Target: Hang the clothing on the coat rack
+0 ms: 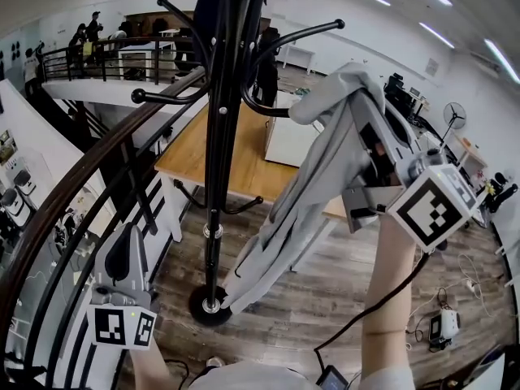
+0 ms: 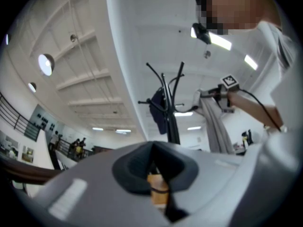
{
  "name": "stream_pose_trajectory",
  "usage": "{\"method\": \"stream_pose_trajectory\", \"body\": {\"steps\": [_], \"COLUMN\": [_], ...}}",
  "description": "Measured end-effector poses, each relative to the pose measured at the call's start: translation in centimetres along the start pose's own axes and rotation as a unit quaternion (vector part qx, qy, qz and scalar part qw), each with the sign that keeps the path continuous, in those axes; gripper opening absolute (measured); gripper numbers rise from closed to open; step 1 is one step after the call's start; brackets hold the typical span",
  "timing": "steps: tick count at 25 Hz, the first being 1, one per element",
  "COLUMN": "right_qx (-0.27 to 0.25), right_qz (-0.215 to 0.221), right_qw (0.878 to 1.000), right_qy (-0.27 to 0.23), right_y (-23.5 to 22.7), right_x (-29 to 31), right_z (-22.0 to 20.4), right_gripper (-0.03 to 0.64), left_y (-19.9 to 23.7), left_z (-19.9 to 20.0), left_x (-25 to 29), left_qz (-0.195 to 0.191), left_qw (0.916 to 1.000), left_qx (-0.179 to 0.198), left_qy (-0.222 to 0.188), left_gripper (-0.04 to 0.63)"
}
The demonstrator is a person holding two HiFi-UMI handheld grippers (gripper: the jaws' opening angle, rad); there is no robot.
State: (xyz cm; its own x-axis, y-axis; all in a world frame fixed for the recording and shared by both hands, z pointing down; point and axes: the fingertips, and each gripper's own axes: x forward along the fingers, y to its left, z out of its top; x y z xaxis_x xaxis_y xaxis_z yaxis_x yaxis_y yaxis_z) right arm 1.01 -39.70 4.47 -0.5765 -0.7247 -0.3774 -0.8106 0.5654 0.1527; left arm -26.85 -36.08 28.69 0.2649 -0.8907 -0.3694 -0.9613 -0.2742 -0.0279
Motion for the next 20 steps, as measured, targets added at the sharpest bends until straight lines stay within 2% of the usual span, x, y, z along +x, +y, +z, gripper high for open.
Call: {"method": "stream_pose_trajectory", "body": {"steps": [6, 20], "right_qx": [0.001, 0.040], "right_qz": [0.007, 0.020], "right_qw": [1.000, 0.995], "right_qy": [0.021, 0.091], "right_y": [0.7, 1.1], "right_x": [-0.6, -0.7], "right_z": [-1.0, -8.2], "right_gripper": [0.007, 0.006], "left_y": [-0.9, -0.4], "left_z": [0.2, 0.2], "left_x": [0.0, -0.4], "left_qz": [-0.011, -0.004], "left_qw": [0.9999, 1.0000], "left_qx": [-0.003, 0.001], "left_qy": [0.000, 0.004], "left_gripper": [0.006, 0.007]}}
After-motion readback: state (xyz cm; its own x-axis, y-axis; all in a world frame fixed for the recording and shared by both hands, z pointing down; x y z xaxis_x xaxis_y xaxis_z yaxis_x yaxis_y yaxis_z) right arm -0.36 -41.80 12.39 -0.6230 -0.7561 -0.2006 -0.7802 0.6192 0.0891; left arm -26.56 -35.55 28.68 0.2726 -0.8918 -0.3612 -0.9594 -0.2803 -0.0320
